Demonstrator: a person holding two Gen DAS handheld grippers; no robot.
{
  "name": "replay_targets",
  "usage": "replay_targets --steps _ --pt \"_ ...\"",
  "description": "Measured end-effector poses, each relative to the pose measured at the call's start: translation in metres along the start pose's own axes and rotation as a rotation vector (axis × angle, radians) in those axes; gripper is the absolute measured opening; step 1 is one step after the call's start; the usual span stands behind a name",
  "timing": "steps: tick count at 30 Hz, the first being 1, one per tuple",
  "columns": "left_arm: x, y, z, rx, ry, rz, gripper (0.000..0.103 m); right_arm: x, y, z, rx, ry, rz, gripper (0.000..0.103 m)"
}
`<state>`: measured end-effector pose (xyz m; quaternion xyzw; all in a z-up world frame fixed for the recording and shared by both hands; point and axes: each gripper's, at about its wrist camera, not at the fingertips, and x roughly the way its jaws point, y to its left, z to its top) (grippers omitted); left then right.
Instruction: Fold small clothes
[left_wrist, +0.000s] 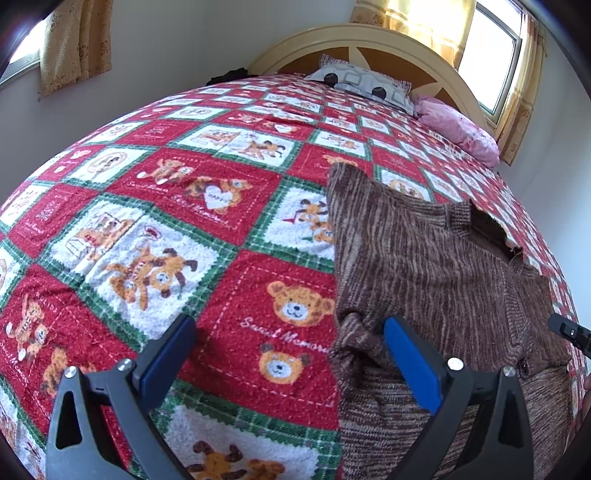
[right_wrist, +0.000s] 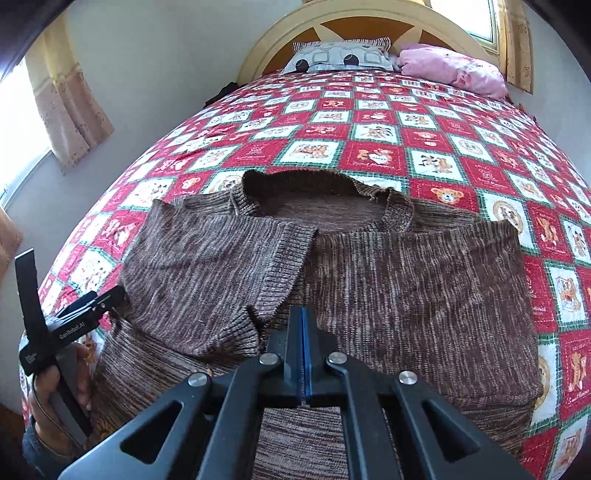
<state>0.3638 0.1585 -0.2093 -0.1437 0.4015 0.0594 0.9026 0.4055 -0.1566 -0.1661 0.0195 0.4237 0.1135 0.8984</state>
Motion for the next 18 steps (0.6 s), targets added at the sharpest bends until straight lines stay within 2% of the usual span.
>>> replay_targets --steps 2,4,5,9,11,12,13,15,16,18 --pt "0.0 0.0 0.0 0.0 -0.001 -0.001 0.103 0.003 0.005 -0.001 -0.015 -0.006 -0.004 0.009" --pt "0.0 -0.001 0.0 0.0 -0.001 0.0 0.103 0.008 0.015 -0.003 -0.048 0.018 0.013 0.078" --pt "0.0 -0.001 0.0 0.0 -0.001 0.0 0.103 0.009 0.017 -0.004 -0.047 0.018 0.029 0.081" --pt "0.0 -0.001 0.0 0.001 0.0 0.001 0.103 0.019 0.029 -0.005 -0.053 0.025 0.031 0.081" --pt "0.0 -0.001 0.0 0.001 0.0 0.001 0.103 0.028 0.03 -0.007 -0.041 0.049 0.015 0.073" --pt "0.0 -0.001 0.0 0.001 -0.001 0.0 0.103 0.034 0.031 -0.008 -0.039 0.071 0.009 0.054" --pt "0.0 -0.001 0.0 0.0 -0.001 -0.001 0.103 0.04 0.031 -0.009 -0.04 0.09 0.007 0.031" --pt "0.0 0.0 0.0 -0.004 -0.003 -0.008 0.103 0.039 0.033 -0.012 -0.054 0.078 0.013 0.012" --pt "0.0 0.0 0.0 -0.006 -0.004 -0.011 0.103 0.034 0.034 -0.012 -0.06 0.06 0.019 0.008" --pt "0.0 0.0 0.0 -0.006 -0.004 -0.011 0.103 0.021 0.036 -0.012 -0.073 0.026 0.02 0.007"
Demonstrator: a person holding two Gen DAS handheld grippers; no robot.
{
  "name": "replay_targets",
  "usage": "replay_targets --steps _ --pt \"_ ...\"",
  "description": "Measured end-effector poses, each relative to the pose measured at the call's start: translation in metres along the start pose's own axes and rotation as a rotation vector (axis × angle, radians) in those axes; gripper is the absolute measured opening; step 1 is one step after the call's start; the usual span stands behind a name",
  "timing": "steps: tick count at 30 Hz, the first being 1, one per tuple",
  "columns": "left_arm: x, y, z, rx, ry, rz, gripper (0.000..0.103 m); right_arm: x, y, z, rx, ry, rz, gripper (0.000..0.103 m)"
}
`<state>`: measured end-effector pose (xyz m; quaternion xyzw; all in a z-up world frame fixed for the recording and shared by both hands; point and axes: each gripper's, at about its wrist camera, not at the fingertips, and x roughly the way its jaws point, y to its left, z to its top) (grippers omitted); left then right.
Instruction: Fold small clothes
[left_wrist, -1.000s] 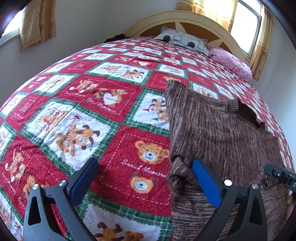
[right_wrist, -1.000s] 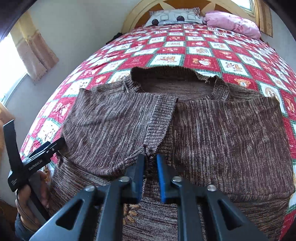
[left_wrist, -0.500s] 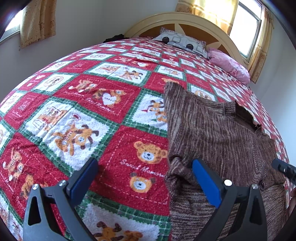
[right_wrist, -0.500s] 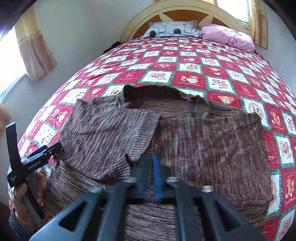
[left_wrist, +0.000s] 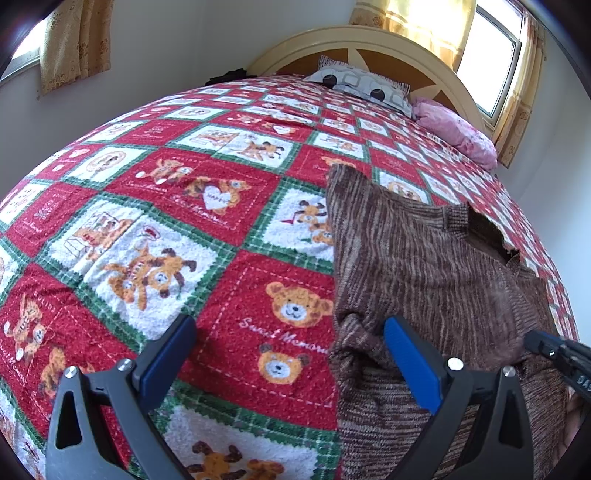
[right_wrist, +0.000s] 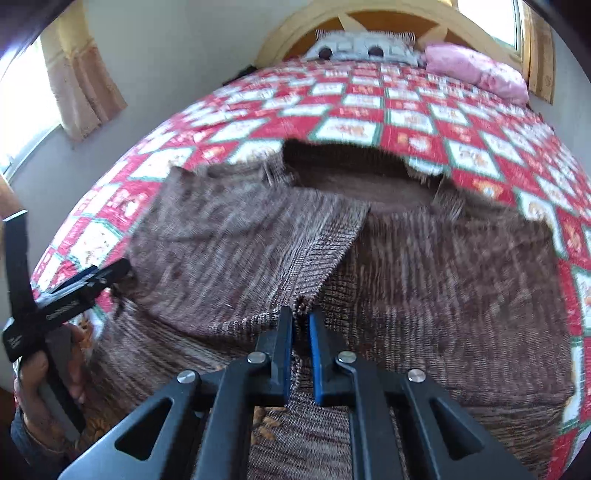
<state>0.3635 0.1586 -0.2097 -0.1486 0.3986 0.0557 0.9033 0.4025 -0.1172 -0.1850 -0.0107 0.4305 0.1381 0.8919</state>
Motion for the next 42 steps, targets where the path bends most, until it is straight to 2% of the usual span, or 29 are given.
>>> replay_targets --steps 4,8,11,13,15,17,18,20,22,24,26,27,28,31,34,36,38,42 --pt "0.001 -0.002 0.0 0.008 0.002 0.003 0.103 -0.025 -0.001 0.003 -0.025 -0.056 -0.022 0.006" --pt "0.003 -0.005 0.0 0.023 0.009 0.018 0.103 -0.021 -0.008 -0.007 -0.039 -0.03 -0.019 0.006" --pt "0.003 -0.003 0.001 0.017 0.008 0.01 0.103 -0.02 -0.017 -0.009 0.026 -0.05 0.051 0.008" --pt "0.003 -0.004 0.0 0.018 0.008 0.012 0.103 -0.021 -0.022 -0.005 0.066 -0.071 0.082 0.015" --pt "0.003 -0.004 0.001 0.023 0.01 0.018 0.103 -0.019 -0.021 -0.002 0.056 -0.07 0.023 0.016" --pt "0.003 -0.004 0.0 0.023 0.011 0.018 0.103 -0.005 -0.023 -0.002 0.045 0.0 -0.051 0.016" --pt "0.003 -0.004 0.0 0.02 0.01 0.016 0.103 0.001 -0.028 -0.003 0.068 0.031 -0.047 0.016" --pt "0.002 -0.004 0.001 0.017 0.01 0.012 0.103 -0.004 -0.039 -0.009 0.124 -0.001 0.005 0.016" --pt "0.003 -0.004 0.0 0.018 0.01 0.013 0.103 -0.013 -0.046 -0.014 0.158 -0.053 -0.029 0.016" --pt "0.003 -0.004 0.0 0.02 0.011 0.016 0.103 -0.018 -0.048 -0.015 0.174 -0.084 -0.013 0.016" --pt "0.004 -0.005 0.0 0.024 0.014 0.022 0.103 -0.008 -0.042 -0.014 0.149 -0.025 -0.034 0.016" --pt "0.004 -0.005 0.0 0.025 0.014 0.022 0.103 0.001 -0.038 -0.015 0.125 0.023 -0.072 0.016" --pt "0.003 -0.004 0.0 0.022 0.012 0.018 0.103 0.002 -0.034 -0.015 0.11 0.019 -0.11 0.016" --pt "0.003 -0.003 0.0 0.017 0.01 0.013 0.103 -0.02 -0.026 -0.013 0.1 -0.107 -0.135 0.016" --pt "0.004 -0.006 0.0 0.027 0.014 0.027 0.103 -0.032 -0.006 -0.005 0.038 -0.169 -0.068 0.016" --pt "0.005 -0.008 0.0 0.037 0.02 0.042 0.103 -0.019 0.006 -0.003 -0.025 -0.101 -0.026 0.016" --pt "0.008 -0.012 0.0 0.06 0.031 0.066 0.103 0.011 0.007 -0.009 -0.044 0.032 -0.047 0.016" --pt "0.009 -0.017 -0.001 0.085 0.039 0.098 0.103 0.015 0.007 -0.013 -0.066 0.005 -0.04 0.017"
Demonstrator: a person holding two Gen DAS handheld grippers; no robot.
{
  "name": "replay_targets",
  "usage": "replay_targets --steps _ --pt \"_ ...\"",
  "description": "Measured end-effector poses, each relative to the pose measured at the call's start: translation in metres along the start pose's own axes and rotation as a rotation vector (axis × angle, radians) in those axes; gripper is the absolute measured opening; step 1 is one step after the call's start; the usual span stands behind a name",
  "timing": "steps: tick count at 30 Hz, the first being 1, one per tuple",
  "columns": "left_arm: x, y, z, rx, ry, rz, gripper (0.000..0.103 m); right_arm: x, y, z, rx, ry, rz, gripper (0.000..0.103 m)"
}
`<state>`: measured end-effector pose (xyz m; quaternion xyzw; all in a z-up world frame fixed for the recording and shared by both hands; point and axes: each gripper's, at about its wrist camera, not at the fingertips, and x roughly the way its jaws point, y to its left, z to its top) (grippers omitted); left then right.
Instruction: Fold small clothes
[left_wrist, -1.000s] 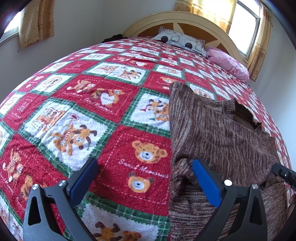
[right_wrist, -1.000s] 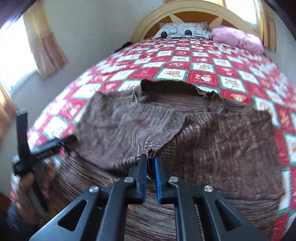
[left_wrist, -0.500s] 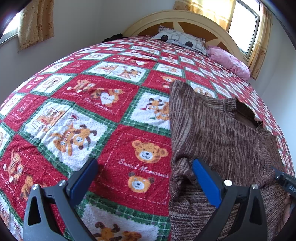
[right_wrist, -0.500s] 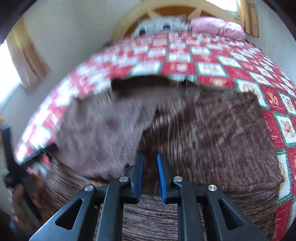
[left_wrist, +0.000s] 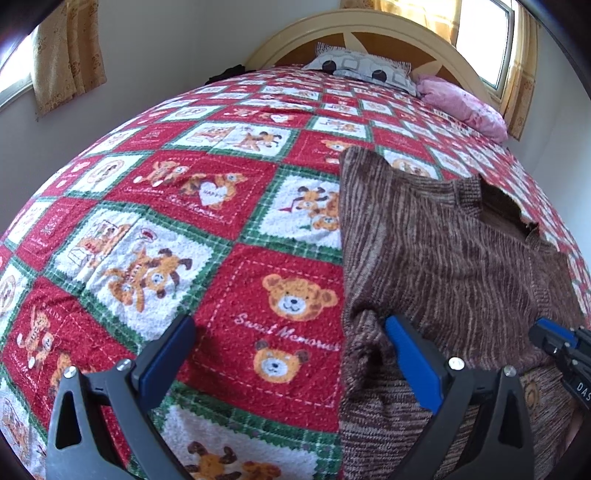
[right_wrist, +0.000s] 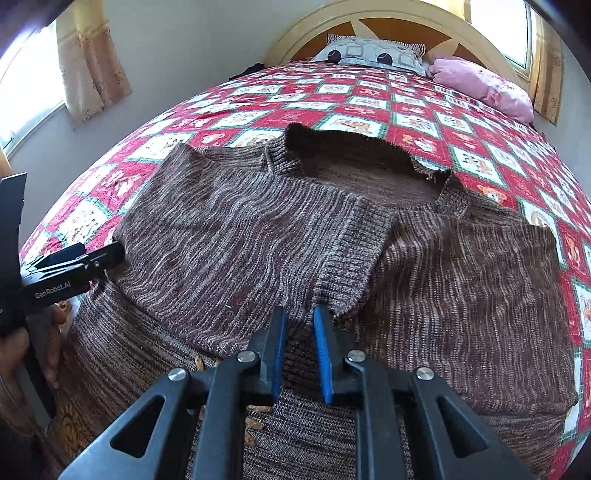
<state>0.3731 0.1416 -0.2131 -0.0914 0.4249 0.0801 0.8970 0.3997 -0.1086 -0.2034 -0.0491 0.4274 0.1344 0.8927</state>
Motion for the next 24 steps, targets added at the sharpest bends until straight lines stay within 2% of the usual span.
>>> replay_targets --steps 3,5,6,7,8,9,11,19,24 --pt "-0.003 0.0 -0.002 0.006 0.001 -0.005 0.103 -0.008 -0.001 -0.002 0.004 -0.006 -0.01 0.017" --pt "-0.01 -0.001 -0.007 0.021 -0.008 -0.007 0.103 -0.021 -0.008 -0.009 0.033 -0.056 -0.002 0.019" --pt "-0.011 -0.003 -0.009 0.029 -0.006 -0.01 0.103 -0.026 -0.011 -0.012 0.042 -0.084 0.0 0.034" --pt "-0.011 -0.004 -0.01 0.034 -0.002 -0.005 0.103 -0.023 -0.014 -0.01 0.048 -0.08 -0.006 0.056" --pt "-0.011 -0.005 -0.01 0.039 0.001 0.001 0.103 -0.016 -0.017 -0.014 0.057 -0.038 -0.02 0.063" --pt "-0.011 -0.006 -0.01 0.04 0.001 0.004 0.103 -0.006 -0.022 -0.019 0.063 0.022 -0.022 0.064" --pt "-0.012 -0.006 -0.01 0.041 -0.002 0.007 0.103 -0.014 -0.025 -0.021 0.058 -0.025 -0.004 0.064" --pt "-0.025 -0.013 -0.019 0.076 0.01 -0.035 0.103 -0.029 -0.038 -0.043 0.068 -0.006 -0.023 0.064" --pt "-0.042 -0.023 -0.03 0.114 0.007 -0.064 0.103 -0.048 -0.044 -0.058 0.073 -0.027 -0.036 0.064"
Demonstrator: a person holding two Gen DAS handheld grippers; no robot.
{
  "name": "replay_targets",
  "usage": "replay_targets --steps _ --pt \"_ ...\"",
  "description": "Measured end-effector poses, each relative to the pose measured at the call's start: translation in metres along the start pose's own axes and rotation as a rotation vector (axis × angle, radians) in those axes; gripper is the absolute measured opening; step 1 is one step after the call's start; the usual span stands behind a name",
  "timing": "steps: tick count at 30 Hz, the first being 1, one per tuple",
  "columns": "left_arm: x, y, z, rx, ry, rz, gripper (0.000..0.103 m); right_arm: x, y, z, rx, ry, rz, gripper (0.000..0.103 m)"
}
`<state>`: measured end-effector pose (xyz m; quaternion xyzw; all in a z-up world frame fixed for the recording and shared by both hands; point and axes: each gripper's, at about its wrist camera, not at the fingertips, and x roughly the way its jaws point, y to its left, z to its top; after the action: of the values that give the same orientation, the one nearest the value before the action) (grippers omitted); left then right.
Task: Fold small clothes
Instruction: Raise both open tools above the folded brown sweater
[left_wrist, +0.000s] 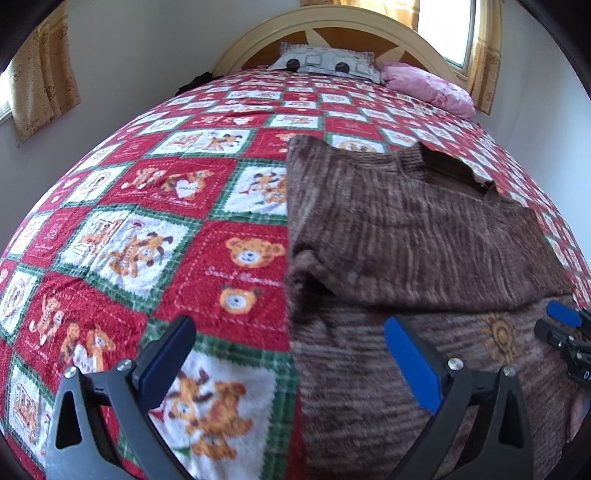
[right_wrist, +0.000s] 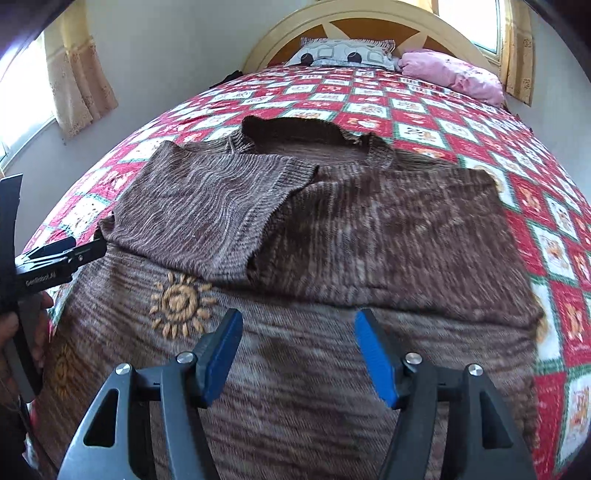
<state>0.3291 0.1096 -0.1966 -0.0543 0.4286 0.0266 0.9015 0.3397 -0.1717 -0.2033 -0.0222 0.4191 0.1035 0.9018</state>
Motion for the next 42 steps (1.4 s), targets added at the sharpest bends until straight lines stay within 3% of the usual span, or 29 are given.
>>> replay_targets --steps 24,42 --pt "-0.092 -0.049 -0.077 0.107 -0.047 -0.08 0.103 -0.088 -0.027 -0.1 0.082 -0.069 -0.029 0.064" --pt "-0.13 -0.061 -0.13 0.159 -0.044 -0.102 0.103 -0.136 -0.028 -0.16 0.147 -0.079 -0.035 0.064"
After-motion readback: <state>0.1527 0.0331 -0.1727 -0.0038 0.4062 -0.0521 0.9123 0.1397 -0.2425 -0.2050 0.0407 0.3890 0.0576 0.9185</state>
